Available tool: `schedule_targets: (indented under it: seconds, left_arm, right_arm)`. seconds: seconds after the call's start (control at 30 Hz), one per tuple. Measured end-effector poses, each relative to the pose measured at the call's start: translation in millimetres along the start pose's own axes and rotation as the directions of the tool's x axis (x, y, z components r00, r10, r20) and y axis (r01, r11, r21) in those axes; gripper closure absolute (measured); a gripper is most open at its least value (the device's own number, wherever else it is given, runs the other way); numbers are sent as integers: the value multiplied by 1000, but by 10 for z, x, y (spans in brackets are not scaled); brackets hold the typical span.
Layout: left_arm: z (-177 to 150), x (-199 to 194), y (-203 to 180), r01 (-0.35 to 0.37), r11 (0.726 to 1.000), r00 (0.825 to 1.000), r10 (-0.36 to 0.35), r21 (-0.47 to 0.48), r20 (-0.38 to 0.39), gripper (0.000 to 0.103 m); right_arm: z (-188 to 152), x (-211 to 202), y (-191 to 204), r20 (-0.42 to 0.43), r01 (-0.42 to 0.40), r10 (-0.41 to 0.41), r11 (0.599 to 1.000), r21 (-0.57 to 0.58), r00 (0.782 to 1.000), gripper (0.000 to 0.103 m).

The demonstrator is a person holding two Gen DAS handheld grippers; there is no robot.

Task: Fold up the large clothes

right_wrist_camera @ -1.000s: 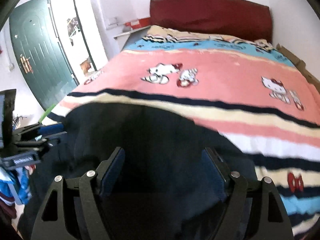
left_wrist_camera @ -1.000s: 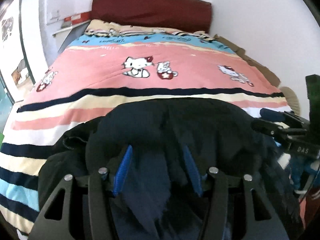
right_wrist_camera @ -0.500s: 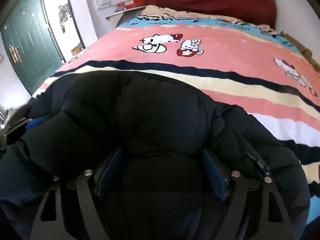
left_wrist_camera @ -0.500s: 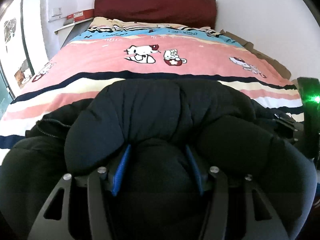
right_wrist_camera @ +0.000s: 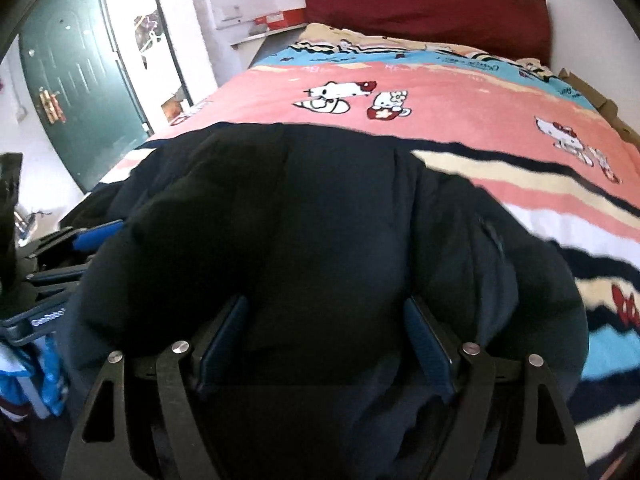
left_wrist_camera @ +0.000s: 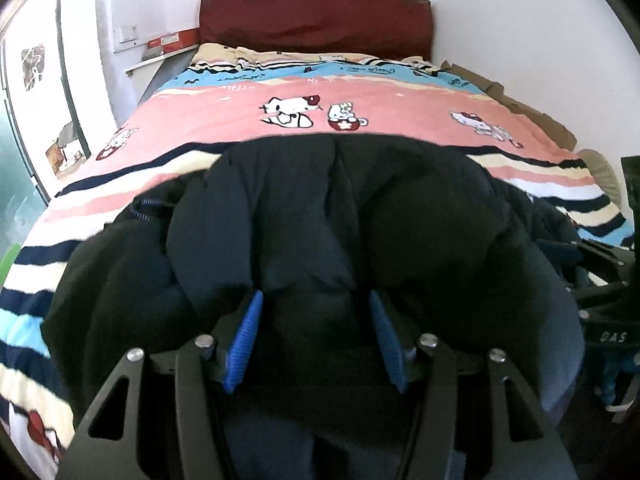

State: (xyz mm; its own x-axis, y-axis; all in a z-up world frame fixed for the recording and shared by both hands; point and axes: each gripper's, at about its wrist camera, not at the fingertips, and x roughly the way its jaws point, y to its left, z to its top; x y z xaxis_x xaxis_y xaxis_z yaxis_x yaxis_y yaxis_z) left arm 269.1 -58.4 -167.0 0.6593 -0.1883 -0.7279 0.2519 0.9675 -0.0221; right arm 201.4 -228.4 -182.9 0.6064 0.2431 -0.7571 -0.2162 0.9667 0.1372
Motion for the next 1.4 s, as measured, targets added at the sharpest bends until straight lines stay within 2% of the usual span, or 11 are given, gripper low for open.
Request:
schedule_targets:
  seconds: [0.13,0.33,0.5,0.67,1.07,1.4]
  left_arm:
    - [-98,119,-14,-14,1000,1000,14,17,-25,49]
    - [-136,321,-64,-47,998,998,48,48,-28,49]
    - [-144,187,-135,-90,993,996,91,72,-11,49]
    - [-197,-159,-182,-130,989,991,128,69,33,49]
    - [-585,-1021,-136,-130,990,989,125,58,82,47]
    - [-1080,-1590,109,-154,988,985,153,2,80,45]
  right_arm:
    - [-157,14,76,-28,-1,0,999,-47,1000,25]
    - [-225,342,25,-61,41,-45,997,-64,997,24]
    - [-212,296,42,-72,61,-66,996,-69,995,25]
    - [-233,28,104,-63,80,-83,995,-55,995,23]
    - [-592,-718,111,-30,56,-55,998,16,998,17]
    - [-1203,-1434,101,-59,88,-89,996,-8,994,12]
